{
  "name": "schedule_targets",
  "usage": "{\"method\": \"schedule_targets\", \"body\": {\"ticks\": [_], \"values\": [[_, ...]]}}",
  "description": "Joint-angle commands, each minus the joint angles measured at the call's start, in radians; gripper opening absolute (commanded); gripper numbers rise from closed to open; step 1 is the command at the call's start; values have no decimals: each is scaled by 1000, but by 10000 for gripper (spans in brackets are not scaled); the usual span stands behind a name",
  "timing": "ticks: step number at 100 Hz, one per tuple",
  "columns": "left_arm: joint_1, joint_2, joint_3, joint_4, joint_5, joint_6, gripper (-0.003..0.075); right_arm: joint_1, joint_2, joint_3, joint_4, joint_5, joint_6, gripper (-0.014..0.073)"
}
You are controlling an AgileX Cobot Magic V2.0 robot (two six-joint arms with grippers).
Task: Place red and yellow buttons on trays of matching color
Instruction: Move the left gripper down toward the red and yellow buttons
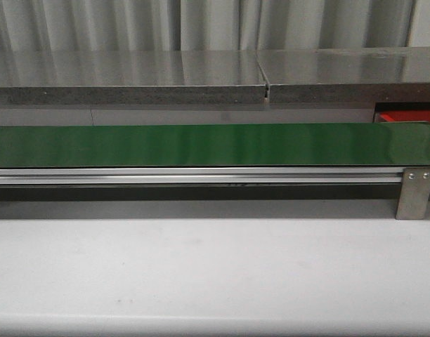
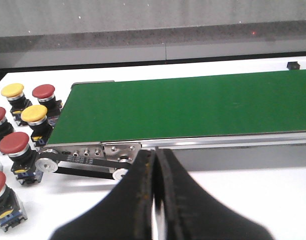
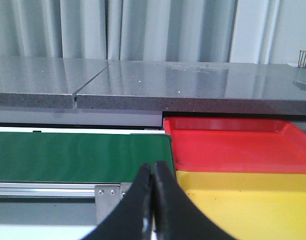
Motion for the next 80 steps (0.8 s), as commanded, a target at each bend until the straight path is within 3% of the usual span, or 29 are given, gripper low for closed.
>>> {"method": "schedule_targets", "body": {"ticks": [1,23,30,45,52,80], "values": [[1,42,-68,0,-46,-9,-20,-4,-20,-23,-12,-75,-3,-74],[1,112,-150,-11,58,-9,10,-4,-20,-23,-12,-75,-3,-74],[1,122,-157,-11,67,-9,106,-4,-20,-23,-12,-75,-3,-74],[1,126,-159,-37,69,-9,427,-4,-20,-23,-12,-75,-3,-74],[1,126,-160,-37,73,-9,507,-4,-20,-23,-12,-75,-3,-74],[3,126,-161,-51,92,-35,512,-4,-20,-23,-12,-75,-3,-74]]}}
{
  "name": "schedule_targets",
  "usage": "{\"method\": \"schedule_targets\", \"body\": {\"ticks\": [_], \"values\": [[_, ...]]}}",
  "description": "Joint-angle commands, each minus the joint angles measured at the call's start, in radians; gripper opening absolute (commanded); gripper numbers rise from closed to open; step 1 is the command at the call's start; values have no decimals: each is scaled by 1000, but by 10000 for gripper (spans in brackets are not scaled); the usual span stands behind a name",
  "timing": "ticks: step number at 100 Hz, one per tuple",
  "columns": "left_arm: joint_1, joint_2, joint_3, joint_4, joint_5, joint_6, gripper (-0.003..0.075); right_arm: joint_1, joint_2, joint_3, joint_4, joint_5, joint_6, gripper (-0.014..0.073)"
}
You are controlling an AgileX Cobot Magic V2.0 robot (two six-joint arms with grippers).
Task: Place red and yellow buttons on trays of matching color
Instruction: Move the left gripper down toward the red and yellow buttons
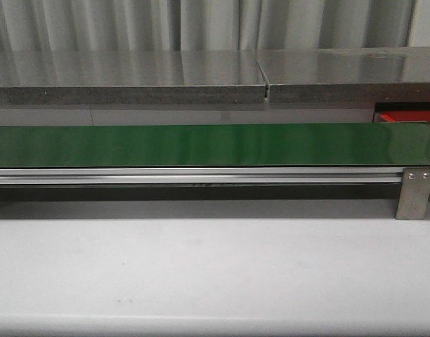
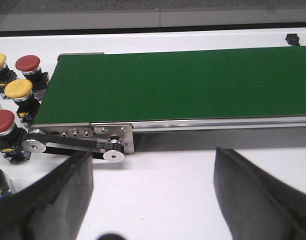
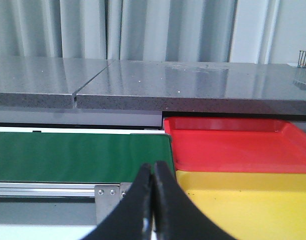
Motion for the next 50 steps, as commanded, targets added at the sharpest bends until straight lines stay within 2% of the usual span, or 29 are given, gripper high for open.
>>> {"method": "schedule_targets", "body": {"ticks": [1,16,50], "values": [[6,6,-42,-17,-54,-40,512,-4,-20,-23,-12,-75,-3,-74],[70,6,-72,-15,32,-82,512,-4,-20,-23,-12,-75,-3,-74],[354,29,-206,-21,246,-103,512,-4,-20,-23,-12,-75,-3,-74]]}}
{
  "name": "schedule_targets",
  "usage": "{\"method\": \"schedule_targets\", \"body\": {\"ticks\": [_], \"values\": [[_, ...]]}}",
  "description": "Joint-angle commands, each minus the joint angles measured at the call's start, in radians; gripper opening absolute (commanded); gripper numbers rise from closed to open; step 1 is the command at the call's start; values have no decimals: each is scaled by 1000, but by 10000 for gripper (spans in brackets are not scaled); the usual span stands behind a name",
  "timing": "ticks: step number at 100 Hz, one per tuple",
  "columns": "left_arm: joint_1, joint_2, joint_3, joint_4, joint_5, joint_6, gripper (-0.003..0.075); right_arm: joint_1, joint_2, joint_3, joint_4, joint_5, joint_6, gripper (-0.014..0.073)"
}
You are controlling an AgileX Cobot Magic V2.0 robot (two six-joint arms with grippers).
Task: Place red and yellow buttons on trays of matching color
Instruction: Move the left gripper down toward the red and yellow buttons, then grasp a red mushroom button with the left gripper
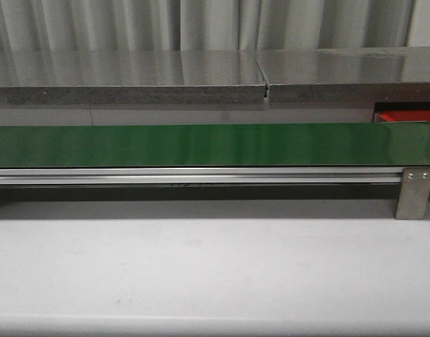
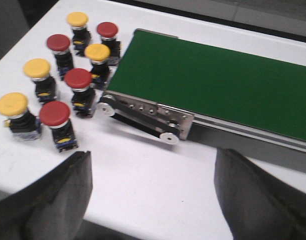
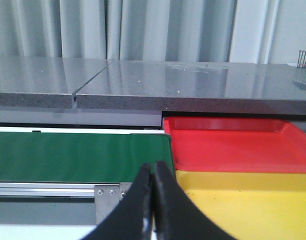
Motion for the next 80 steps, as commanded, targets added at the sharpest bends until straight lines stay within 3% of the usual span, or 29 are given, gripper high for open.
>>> {"method": "schedule_targets", "body": {"ticks": [1,25,80], "values": [[63,27,-61,-11,-2,-12,512,-4,-20,-23,-12,-75,-3,-74],[188,196,-141,-37,128,-12,512,-4,-20,-23,-12,-75,-3,-74],[268,634,-369,-87,217,-12,512,-4,-20,-23,-12,-75,-3,-74]]}}
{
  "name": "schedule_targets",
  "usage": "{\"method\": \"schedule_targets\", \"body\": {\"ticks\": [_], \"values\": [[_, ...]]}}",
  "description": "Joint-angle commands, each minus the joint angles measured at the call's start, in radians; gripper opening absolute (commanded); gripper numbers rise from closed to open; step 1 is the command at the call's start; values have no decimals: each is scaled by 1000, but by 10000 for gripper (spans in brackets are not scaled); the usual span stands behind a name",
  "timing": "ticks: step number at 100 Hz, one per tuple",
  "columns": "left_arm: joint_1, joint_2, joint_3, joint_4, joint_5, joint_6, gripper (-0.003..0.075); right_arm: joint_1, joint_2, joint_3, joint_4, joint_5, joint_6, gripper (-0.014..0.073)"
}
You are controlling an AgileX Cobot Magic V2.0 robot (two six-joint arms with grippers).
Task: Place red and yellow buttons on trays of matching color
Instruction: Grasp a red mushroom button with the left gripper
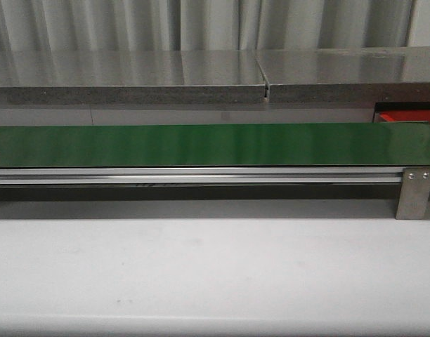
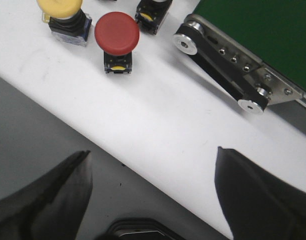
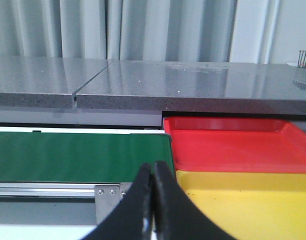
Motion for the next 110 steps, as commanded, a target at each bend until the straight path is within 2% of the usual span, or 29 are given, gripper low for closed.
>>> {"method": "schedule_targets", "body": {"ticks": [1,20,67,110], "values": [[10,43,-73,-15,-4,-10,512,-4,-20,-23,-12,-75,-3,-74],[22,173,-154,-15,33,-12,512,-4,-20,-23,-12,-75,-3,-74],[22,394,-272,-11,11,-41,512,-4,-20,-23,-12,-75,-3,-74],[22,511,-282,-8,-65,-58,512,-4,-20,-23,-12,-75,-3,-74]]}}
